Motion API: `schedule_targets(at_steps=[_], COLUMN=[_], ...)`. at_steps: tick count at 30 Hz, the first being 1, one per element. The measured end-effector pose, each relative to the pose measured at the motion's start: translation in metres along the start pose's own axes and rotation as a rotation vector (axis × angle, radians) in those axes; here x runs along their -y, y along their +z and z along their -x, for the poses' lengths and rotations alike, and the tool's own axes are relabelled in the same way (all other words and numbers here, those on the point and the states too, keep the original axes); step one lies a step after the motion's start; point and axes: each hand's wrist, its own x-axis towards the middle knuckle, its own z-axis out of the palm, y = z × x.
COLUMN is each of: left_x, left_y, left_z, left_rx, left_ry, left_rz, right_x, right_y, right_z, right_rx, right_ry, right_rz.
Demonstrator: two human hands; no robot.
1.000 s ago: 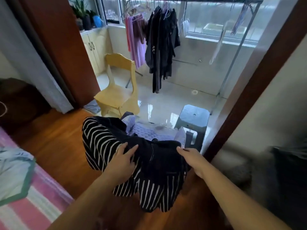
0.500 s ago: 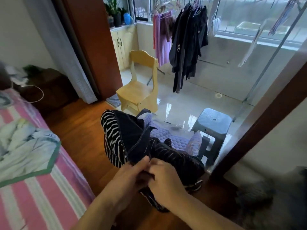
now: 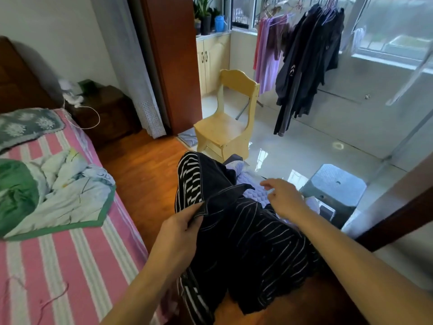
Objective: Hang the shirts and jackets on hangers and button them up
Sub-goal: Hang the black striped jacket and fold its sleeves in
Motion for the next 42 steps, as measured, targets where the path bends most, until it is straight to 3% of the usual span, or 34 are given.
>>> schedule_targets(at_steps=[5,8,11,14,18,22,25,30,33,39,42], left_x=[0.004,-0.005,-0.009,-0.004,-0.011,-0.044,-0.07,-0.117,-0.13,-0.121,-0.088], left_y=[-0.021,-0.031,-0.047,-0.069,-0.124,-0.205,-0.266,-0.355,-0.39,-0.45,-0.505], left_z=[-0.013,-0.011,-0.019,-0.024,-0.026,-0.003,0.049,0.17,0.246,0.373,0.44], left_rx=[0.06,0.092,-0.009,-0.205,-0.544,-0.789,-1.029,-1.319,-1.346,-1.171,-1.184], left_ry=[0.024,0.05,0.051,0.022,-0.022,-0.152,-0.155,-0.21,-0.253,-0.239,-0.314], left_rz=[-0.026,-0.063,-0.056,-0.163,-0.365,-0.595,-0.834,-0.964,-0.926,-0.685,-0.726], right_x=[0.005,0.009,0.016,0.033,0.144,0.278,0.381,0.529,0.588,0.685,0.729], right_y=[0.031,0.045,0.051,0.04,-0.013,-0.039,-0.055,-0.08,-0.062,-0.007,0.031], right_z=[-0.063,-0.077,-0.083,-0.117,-0.167,-0.177,-0.147,-0.057,0.004,0.104,0.157], right_rx=[0.248,0.242,0.283,0.122,-0.156,-0.204,-0.26,-0.398,-0.376,-0.425,-0.329], right_ry=[-0.005,-0.089,-0.137,-0.044,-0.263,-0.496,-0.729,-1.098,-1.221,-1.382,-1.41], right_rz=[0.212,0.233,0.291,0.104,-0.054,-0.091,-0.116,-0.184,-0.146,-0.215,-0.174])
